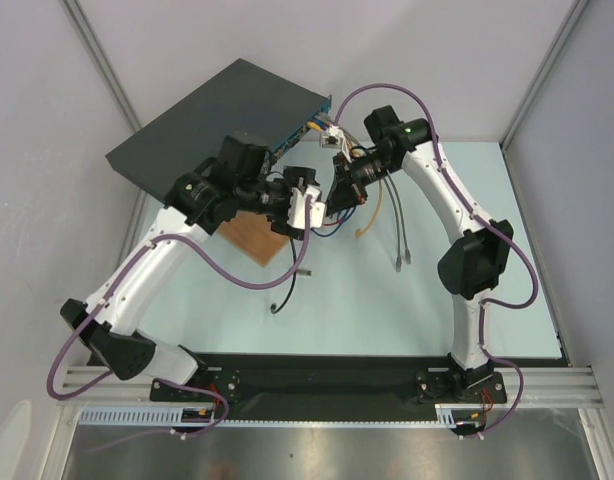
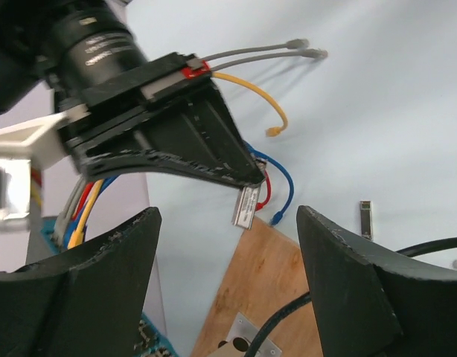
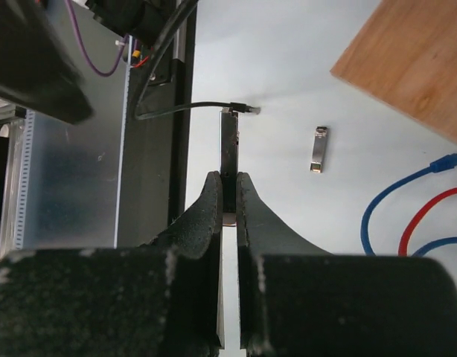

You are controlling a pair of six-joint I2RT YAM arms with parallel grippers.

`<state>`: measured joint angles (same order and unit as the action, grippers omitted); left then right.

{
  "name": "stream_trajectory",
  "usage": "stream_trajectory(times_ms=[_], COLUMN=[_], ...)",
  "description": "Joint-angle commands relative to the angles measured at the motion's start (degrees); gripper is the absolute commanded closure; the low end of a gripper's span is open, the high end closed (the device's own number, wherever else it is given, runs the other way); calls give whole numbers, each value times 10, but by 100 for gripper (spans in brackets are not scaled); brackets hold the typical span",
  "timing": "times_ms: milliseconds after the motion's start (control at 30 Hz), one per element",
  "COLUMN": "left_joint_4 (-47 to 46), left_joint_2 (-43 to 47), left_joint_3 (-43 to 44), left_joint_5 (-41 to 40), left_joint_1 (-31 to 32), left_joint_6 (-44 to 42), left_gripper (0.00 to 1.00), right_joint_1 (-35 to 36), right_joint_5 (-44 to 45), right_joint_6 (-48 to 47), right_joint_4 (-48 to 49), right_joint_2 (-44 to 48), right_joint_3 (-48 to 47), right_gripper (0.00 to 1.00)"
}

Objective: Insert the plug into the switch port
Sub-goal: Pick up the plug from the center of the board, then insert the plug into the switch port.

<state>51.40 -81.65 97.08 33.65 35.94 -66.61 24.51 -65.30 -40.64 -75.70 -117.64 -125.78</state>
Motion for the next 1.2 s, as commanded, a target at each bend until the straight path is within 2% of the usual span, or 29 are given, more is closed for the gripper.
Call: stream_trajectory(times_ms=[0,333,433,533,633,800,900,933,967,1000,1033,1133,1167], left_joint_4=[12,-14,-35,-44,-60,-74,-78,-82,-84,-86,-74,-60,-63], left_joint_2=[-9,-31,-33,-36,-36,-35,-35,-36,-38,-40,-44,-51,-49], left_joint_3=[-7,-39,-51,-60,-69,-78,-69,-64,-50,-38,-25,14,19], left_joint_5=[4,-44,-46,-50,-54,-52,-43,-31,-21,-11,17,49,63], left_joint_1=[13,22,22,21,21,18,14,7,4,-7,-12,-27,-30], left_joint_6=[-70,-129,-135,-138,-139,-132,-107,-96,-56,-34,6,65,100], left_gripper=[22,32,39,51,57,78,92,96,100,100,100,100,100], right_joint_1=[-1,-2,-1,1,6,9,2,-3,-19,-28,-40,-82,-92], right_joint_5=[-35,-47,-48,-51,-43,-40,-42,-39,-38,-42,-48,-27,-13], right_joint_6=[-1,29,35,38,37,33,28,61,85,107,155,251,286], right_joint_4=[-110,-110,-110,-110,-110,-111,-103,-91,-49,-24,44,203,309], right_joint_2=[18,18,21,25,29,36,38,41,45,59,71,141,165], right_joint_3=[-26,-55,-54,-54,-54,-52,-45,-35,-25,-14,17,89,135], right_gripper=[100,100,100,100,100,100,74,51,42,30,1,0,0])
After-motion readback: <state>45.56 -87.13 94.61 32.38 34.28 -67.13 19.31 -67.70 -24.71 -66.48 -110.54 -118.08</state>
